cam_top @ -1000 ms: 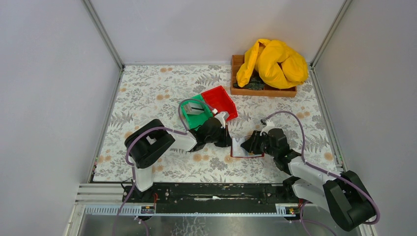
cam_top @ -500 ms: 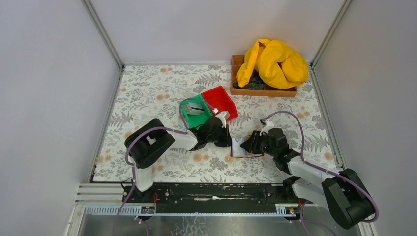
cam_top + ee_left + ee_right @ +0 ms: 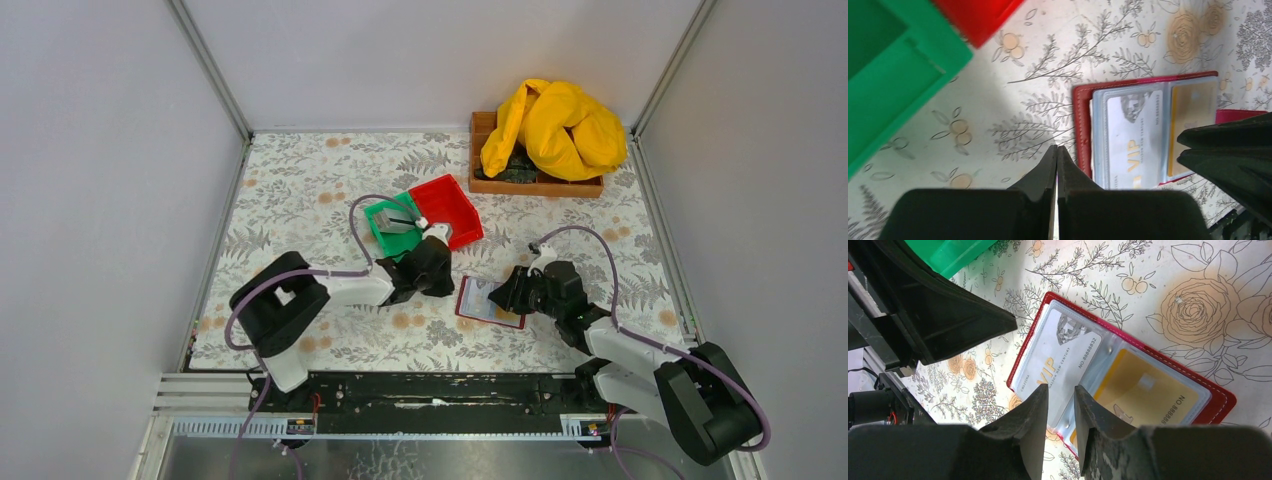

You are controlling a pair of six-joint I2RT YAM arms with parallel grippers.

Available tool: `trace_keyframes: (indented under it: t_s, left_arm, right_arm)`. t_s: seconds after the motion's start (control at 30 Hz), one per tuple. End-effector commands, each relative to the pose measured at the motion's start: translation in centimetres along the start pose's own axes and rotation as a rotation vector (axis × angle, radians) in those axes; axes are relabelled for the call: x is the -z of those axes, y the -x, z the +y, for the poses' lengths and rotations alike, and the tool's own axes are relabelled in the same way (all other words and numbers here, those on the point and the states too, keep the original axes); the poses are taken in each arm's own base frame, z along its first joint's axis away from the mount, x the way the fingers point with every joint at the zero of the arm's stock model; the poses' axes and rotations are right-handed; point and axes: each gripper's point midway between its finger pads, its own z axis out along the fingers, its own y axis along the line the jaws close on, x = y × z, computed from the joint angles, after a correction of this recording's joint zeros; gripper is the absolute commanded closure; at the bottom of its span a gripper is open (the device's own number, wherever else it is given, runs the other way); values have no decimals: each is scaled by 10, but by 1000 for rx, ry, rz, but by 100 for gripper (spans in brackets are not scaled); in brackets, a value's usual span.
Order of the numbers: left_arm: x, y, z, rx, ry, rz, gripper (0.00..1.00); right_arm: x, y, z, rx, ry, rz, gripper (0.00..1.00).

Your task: Take the credit cards out of the card holder

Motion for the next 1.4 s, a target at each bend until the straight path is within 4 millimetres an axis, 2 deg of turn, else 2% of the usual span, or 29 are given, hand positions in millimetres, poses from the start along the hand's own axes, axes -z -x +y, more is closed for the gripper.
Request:
trace_keyframes:
  t_s: [0.0, 0.23, 0.3, 0.37, 0.43, 0.53, 0.6, 0.93, 1.37]
  left_arm:
    - [14, -1, 14, -15, 60, -29, 98]
    - [21, 12, -24, -19, -82, -81, 100]
    - [23, 17, -43, -38, -180, -100, 100]
    - [27, 21, -64, -52, -296, -137, 100]
    - [23, 17, -68, -43, -334, -135, 100]
    - [17, 9, -66, -8, -356, -126, 100]
    - [14, 1, -61, 6, -355, -114, 100]
    - [4, -20, -28, 1, -229, -72, 100]
    - [-7, -39, -21, 33, -227, -22, 100]
  right_arm:
    - [-3, 12, 12, 5, 40, -32, 67]
    - [-4, 9, 8, -36, 18, -25, 67]
    - [-2, 11, 11, -49, 32, -36, 65]
    - [-1, 9, 11, -63, 38, -42, 61]
    - [-2, 7, 9, -81, 36, -46, 52]
    - [-4, 0, 1, -121, 9, -44, 41]
    - [-5, -2, -1, -137, 7, -50, 39]
    - [-4, -3, -5, -155, 0, -68, 39]
    - [-7, -7, 9, -204, 101, -70, 40]
